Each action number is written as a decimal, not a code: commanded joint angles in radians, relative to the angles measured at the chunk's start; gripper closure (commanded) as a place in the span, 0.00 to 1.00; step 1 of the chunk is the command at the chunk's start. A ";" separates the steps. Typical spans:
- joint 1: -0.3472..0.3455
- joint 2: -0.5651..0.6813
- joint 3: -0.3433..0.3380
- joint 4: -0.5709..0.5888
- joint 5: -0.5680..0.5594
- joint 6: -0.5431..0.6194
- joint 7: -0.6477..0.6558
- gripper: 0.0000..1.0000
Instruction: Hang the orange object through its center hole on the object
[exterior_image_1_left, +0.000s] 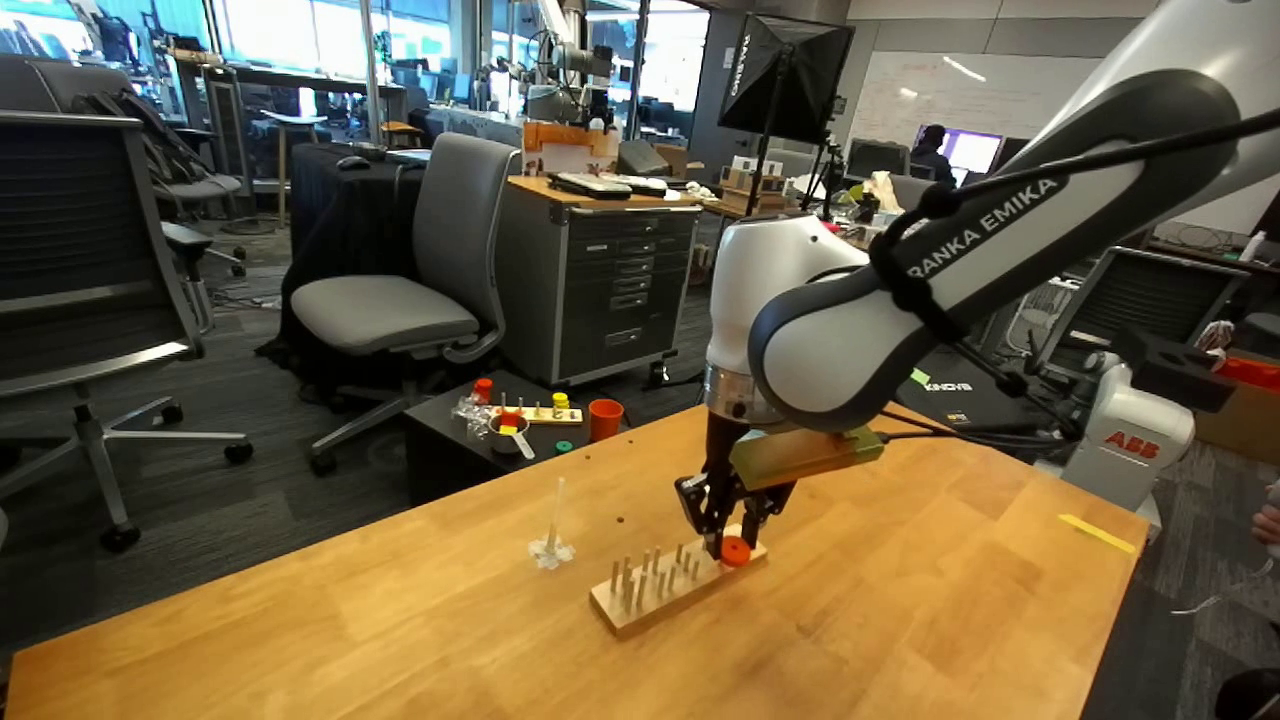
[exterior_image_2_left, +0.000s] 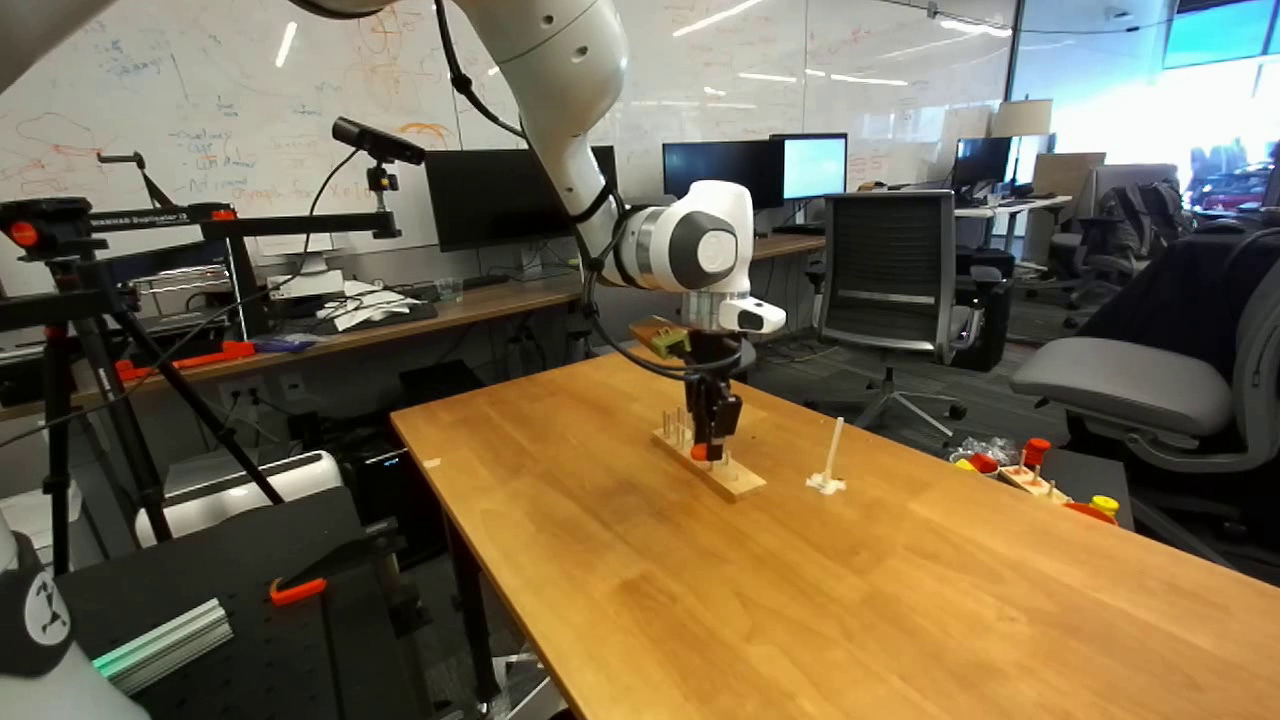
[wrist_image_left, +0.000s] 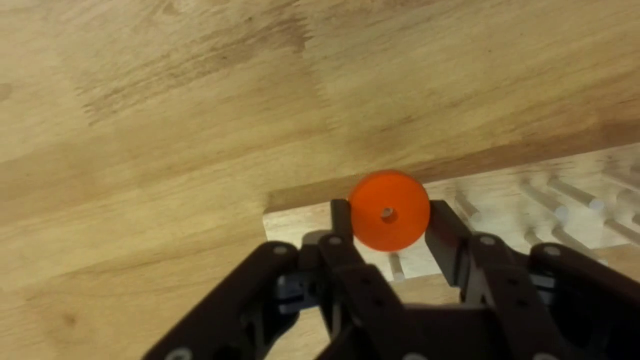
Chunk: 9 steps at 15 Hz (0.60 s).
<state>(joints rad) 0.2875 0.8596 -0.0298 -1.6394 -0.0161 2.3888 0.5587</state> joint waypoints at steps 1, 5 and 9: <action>0.019 -0.003 -0.022 0.036 -0.010 -0.043 0.003 0.82; 0.009 0.004 -0.012 0.042 0.001 -0.034 -0.007 0.82; 0.006 0.020 -0.008 0.045 0.005 -0.029 -0.009 0.82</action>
<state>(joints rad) 0.2875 0.8639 -0.0321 -1.6224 -0.0165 2.3788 0.5587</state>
